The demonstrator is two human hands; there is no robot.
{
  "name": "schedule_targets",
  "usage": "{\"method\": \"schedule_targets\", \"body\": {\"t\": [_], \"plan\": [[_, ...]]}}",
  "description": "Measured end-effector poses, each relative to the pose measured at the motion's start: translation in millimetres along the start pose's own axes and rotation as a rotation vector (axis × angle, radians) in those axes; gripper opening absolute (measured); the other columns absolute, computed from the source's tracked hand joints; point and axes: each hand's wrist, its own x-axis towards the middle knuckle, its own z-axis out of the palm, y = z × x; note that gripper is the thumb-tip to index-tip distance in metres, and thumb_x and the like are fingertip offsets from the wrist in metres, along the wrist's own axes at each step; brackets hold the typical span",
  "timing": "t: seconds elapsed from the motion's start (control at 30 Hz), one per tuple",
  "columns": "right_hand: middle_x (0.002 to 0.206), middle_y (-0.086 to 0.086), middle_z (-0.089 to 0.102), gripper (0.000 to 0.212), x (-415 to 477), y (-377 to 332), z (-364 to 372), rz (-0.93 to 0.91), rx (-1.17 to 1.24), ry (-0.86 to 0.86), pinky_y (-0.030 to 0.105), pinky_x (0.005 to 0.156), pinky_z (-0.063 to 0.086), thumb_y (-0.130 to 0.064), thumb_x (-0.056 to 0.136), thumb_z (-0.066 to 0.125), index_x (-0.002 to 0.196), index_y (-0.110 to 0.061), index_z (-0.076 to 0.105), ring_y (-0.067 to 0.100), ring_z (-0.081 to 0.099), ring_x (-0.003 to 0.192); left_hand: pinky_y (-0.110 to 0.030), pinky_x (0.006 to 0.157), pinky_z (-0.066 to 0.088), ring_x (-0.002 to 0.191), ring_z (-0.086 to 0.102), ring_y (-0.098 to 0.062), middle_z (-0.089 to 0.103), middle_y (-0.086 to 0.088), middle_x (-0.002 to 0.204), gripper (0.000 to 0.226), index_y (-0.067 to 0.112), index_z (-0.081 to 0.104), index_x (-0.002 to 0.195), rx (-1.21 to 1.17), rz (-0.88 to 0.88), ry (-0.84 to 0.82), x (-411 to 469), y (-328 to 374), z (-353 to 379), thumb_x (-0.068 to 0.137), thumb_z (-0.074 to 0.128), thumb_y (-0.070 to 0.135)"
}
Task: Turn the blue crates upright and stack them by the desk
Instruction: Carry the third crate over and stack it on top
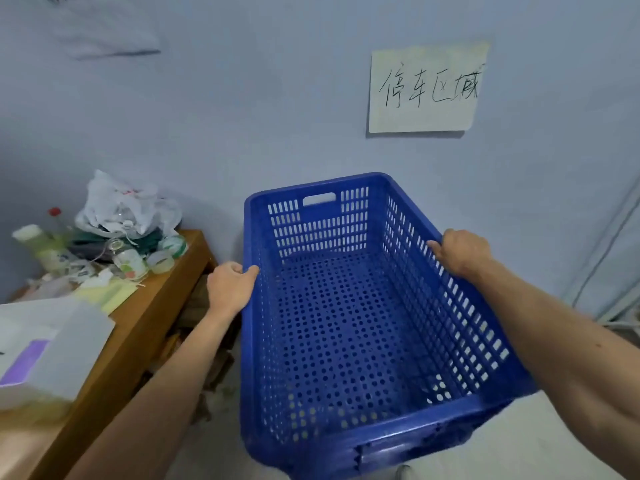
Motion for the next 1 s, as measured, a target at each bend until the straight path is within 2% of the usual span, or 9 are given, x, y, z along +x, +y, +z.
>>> {"method": "schedule_targets", "body": {"t": [0.17,0.3,0.43,0.53,0.6,0.7,0.83,0.93,1.0], "plan": [[0.079,0.004,0.051,0.044,57.7,2.4,17.9,-0.128,-0.015,0.006,0.036,0.061,0.039,-0.047,0.103,0.035,0.107,-0.007,0.052,0.026,0.052,0.07,-0.027,0.052,0.035,0.054,0.053,-0.017,0.055,0.0,0.056,0.037,0.012,0.051,0.057,-0.015,-0.171,0.082,-9.9,-2.1,34.5,0.084,0.068,0.032],[0.077,0.005,0.051,0.044,102.3,6.4,28.6,-0.225,-0.026,0.009,0.035,0.059,0.038,-0.046,0.104,0.033,0.108,-0.006,0.05,0.027,0.05,0.067,-0.026,0.055,0.041,0.064,0.061,-0.017,0.066,-0.003,0.07,0.031,0.008,0.066,0.071,-0.033,-0.273,0.151,-26.9,1.4,67.4,0.085,0.068,0.036],[0.09,0.013,0.065,0.044,144.7,2.7,36.4,-0.312,-0.067,0.045,0.035,0.058,0.037,-0.046,0.104,0.033,0.108,-0.006,0.051,0.028,0.052,0.067,-0.038,0.062,0.051,0.066,0.063,-0.022,0.066,-0.003,0.07,0.029,0.009,0.064,0.075,-0.081,-0.316,0.238,-50.3,11.9,93.3,0.087,0.067,0.035],[0.105,0.017,0.064,0.043,176.4,-15.4,41.2,-0.337,-0.081,0.056,0.037,0.062,0.038,-0.042,0.104,0.036,0.114,-0.003,0.052,0.035,0.063,0.085,-0.04,0.062,0.054,0.065,0.064,-0.021,0.065,0.0,0.07,0.027,0.013,0.062,0.077,-0.075,-0.329,0.224,-64.0,18.5,105.3,0.09,0.065,0.038],[0.112,0.017,0.06,0.041,196.3,-30.7,43.2,-0.337,-0.071,0.043,0.039,0.063,0.038,-0.039,0.105,0.036,0.119,-0.003,0.05,0.037,0.063,0.094,-0.043,0.062,0.056,0.064,0.064,-0.022,0.065,0.0,0.07,0.03,0.015,0.06,0.077,-0.083,-0.372,0.223,-70.7,21.1,117.1,0.089,0.064,0.041],[0.115,0.015,0.056,0.037,220.1,-54.6,43.9,-0.369,-0.1,0.094,0.039,0.06,0.039,-0.035,0.105,0.039,0.121,-0.003,0.048,0.036,0.064,0.089,-0.047,0.059,0.056,0.058,0.06,-0.022,0.063,-0.001,0.065,0.038,0.014,0.058,0.073,-0.062,-0.408,0.281,-78.7,28.7,133.2,0.089,0.062,0.048],[0.118,0.014,0.054,0.028,246.4,-79.8,46.0,-0.371,-0.118,0.075,0.038,0.061,0.038,-0.022,0.099,0.052,0.121,-0.004,0.048,0.034,0.064,0.093,-0.047,0.054,0.045,0.053,0.055,-0.031,0.058,-0.014,0.058,0.059,0.0,0.051,0.068,-0.108,-0.369,0.274,-89.4,33.4,151.4,0.096,0.05,0.052],[0.117,0.013,0.053,0.028,260.5,-92.3,52.3,-0.372,-0.118,0.046,0.037,0.06,0.036,-0.02,0.097,0.056,0.12,-0.005,0.049,0.033,0.062,0.091,-0.05,0.058,0.046,0.056,0.058,-0.03,0.059,-0.011,0.059,0.061,0.006,0.05,0.069,-0.103,-0.342,0.215,-97.8,32.7,162.1,0.098,0.036,0.058],[0.117,0.014,0.052,0.028,267.3,-95.1,58.4,-0.37,-0.115,0.03,0.037,0.062,0.035,-0.02,0.098,0.055,0.12,-0.005,0.049,0.032,0.06,0.09,-0.049,0.058,0.048,0.056,0.058,-0.027,0.06,-0.009,0.059,0.058,0.01,0.05,0.069,-0.092,-0.323,0.178,-101.8,33.8,169.5,0.097,0.035,0.058]]}}
